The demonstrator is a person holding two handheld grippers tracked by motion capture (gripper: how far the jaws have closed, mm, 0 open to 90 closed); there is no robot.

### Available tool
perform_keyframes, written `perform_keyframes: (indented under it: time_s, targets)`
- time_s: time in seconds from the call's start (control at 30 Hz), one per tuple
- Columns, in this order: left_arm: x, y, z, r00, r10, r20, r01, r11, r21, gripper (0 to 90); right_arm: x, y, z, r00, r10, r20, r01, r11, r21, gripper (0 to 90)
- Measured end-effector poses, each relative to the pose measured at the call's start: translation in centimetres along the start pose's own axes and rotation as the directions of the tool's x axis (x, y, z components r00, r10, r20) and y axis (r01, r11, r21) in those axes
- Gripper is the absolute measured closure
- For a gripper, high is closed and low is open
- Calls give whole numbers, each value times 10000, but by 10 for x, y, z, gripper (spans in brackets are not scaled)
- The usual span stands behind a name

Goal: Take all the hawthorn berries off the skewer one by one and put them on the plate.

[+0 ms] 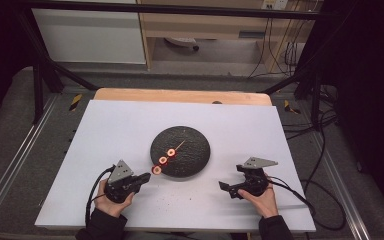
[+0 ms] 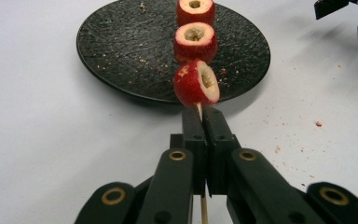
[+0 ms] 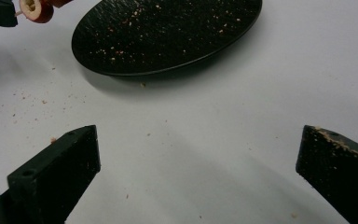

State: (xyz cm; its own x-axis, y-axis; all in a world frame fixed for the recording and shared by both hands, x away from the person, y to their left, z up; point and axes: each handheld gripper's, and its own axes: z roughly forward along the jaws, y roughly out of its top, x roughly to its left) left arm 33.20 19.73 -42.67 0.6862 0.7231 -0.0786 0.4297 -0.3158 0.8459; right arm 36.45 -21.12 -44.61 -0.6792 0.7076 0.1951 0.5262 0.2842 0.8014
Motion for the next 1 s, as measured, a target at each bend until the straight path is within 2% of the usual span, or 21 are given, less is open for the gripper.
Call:
perform_keyframes:
  time_s: [0.27, 0.5, 1.0]
  targets:
    - [-4, 0, 0, 9999, 117, 74, -116, 9999, -93, 885, 11, 9, 7, 9999, -17, 137, 17, 10000, -17, 5]
    - [-7, 1, -1, 9996, 212, 176, -209, 9997, -144, 885, 21, 19, 13, 10000, -6, 55, 6, 9999, -124, 5]
    - [-11, 0, 0, 9993, 283, 245, -279, 9995, -178, 885, 45, 49, 33, 9990, 39, -441, -63, 9985, -539, 18]
